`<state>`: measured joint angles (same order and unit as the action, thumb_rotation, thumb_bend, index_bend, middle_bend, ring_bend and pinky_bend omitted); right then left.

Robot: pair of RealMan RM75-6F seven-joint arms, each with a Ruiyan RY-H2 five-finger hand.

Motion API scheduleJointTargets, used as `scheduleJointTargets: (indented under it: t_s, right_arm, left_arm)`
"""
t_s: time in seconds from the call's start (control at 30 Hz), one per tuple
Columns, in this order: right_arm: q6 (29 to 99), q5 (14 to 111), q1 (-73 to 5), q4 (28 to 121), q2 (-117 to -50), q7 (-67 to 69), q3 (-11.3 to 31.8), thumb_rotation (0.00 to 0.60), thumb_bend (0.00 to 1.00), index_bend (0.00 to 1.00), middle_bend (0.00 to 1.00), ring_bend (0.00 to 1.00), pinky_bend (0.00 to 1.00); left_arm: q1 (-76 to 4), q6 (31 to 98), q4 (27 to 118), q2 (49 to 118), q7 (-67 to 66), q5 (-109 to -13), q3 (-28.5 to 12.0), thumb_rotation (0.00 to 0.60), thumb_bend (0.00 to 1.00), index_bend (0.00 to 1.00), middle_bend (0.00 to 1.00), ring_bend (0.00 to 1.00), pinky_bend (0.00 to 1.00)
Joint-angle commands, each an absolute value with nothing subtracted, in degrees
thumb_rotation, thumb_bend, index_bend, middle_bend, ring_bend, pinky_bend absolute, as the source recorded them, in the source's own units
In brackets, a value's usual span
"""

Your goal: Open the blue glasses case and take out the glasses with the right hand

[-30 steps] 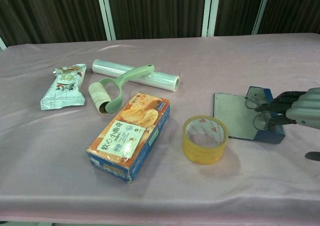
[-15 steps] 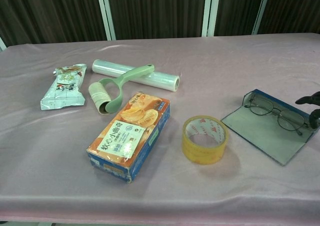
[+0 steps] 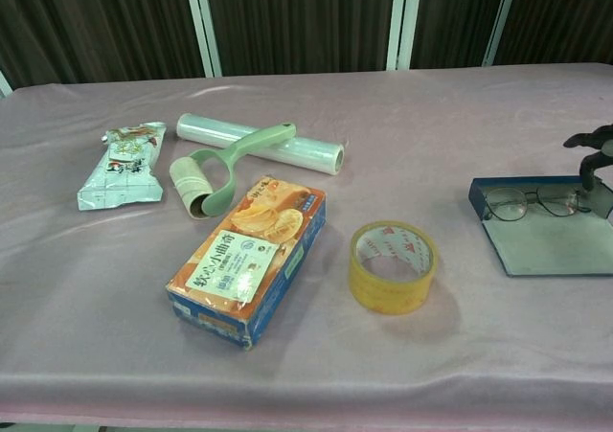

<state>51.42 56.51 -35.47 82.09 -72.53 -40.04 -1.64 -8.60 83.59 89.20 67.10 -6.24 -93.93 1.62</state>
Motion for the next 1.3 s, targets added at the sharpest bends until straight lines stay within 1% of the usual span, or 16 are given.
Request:
scheduleJointTargets:
  t_s: [0.03,0.17,0.3,0.43,0.57,0.7,0.83,0.9,1.03,1.17,1.3]
  right_arm:
    - [51.0,55.6,-36.8,79.7,-74.4,-40.3,-0.1,0.600,0.42,0.43,0.00,0.00,0.00]
    - [51.8,56.3,-36.4,80.0,-74.0,-38.9,0.1,0.600,0.42,0.43,0.00,0.00,0.00]
    - [54.5,60.4,-34.9,82.5,-71.6,-34.7,0.3,0.600,0.42,0.44,0.00,0.00,0.00]
    - [56.3,63.3,-34.4,82.6,-70.6,-30.6,1.6,0.600,0.42,0.45,0.00,0.00,0.00]
    - [54.1,63.2,-36.1,79.7,-72.5,-28.6,3.3,0.600,0.42,0.47,0.00,0.00,0.00]
    - [51.6,63.6,-37.3,75.0,-75.6,-27.7,3.5,0.600,0.48,0.49,0.00,0.00,0.00]
    - [49.4,63.9,-38.1,71.4,-78.3,-25.9,3.6,0.600,0.48,0.50,0.00,0.00,0.00]
    - [48.9,64.2,-38.3,70.4,-78.9,-25.5,3.7,0.600,0.49,0.52,0.00,0.00,0.00]
    - [47.9,64.4,-38.8,69.4,-79.8,-25.0,3.8,0.600,0.51,0.52,0.00,0.00,0.00]
    - [47.1,64.4,-39.2,68.6,-80.7,-25.2,3.9,0.600,0.55,0.54,0.00,0.00,0.00]
    - [46.2,64.1,-39.7,67.6,-81.9,-25.5,3.9,0.600,0.55,0.56,0.01,0.00,0.00]
  left_arm:
    - [-8.6,83.6,89.2,67.0,-6.1,-93.8,1.5,0.600,0.40,0.00,0.03,0.00,0.00]
    - [-8.4,84.1,89.2,66.9,-5.7,-93.8,1.6,0.600,0.40,0.00,0.03,0.00,0.00]
    - [-8.3,84.2,89.2,66.8,-5.5,-93.9,1.6,0.600,0.40,0.00,0.03,0.00,0.00]
    - [-8.5,83.9,89.2,66.8,-5.6,-94.0,1.7,0.600,0.40,0.00,0.03,0.00,0.00]
    - [-8.6,83.7,89.3,66.8,-5.9,-94.1,1.7,0.600,0.40,0.00,0.03,0.00,0.00]
    - [-8.4,84.1,89.3,66.7,-5.5,-93.7,1.5,0.600,0.41,0.00,0.03,0.00,0.00]
    - [-8.4,84.0,89.3,66.7,-5.4,-93.4,1.4,0.600,0.41,0.00,0.03,0.00,0.00]
    - [-8.4,83.8,89.4,66.7,-5.5,-93.3,1.4,0.600,0.41,0.00,0.04,0.00,0.00]
    - [-8.5,83.5,89.5,66.7,-5.6,-92.9,1.3,0.600,0.41,0.00,0.04,0.00,0.00]
    - [-8.4,83.6,89.6,66.6,-5.6,-93.0,1.4,0.600,0.41,0.00,0.04,0.00,0.00]
    - [-8.5,83.6,89.7,66.6,-5.6,-93.0,1.4,0.600,0.41,0.00,0.03,0.00,0.00]
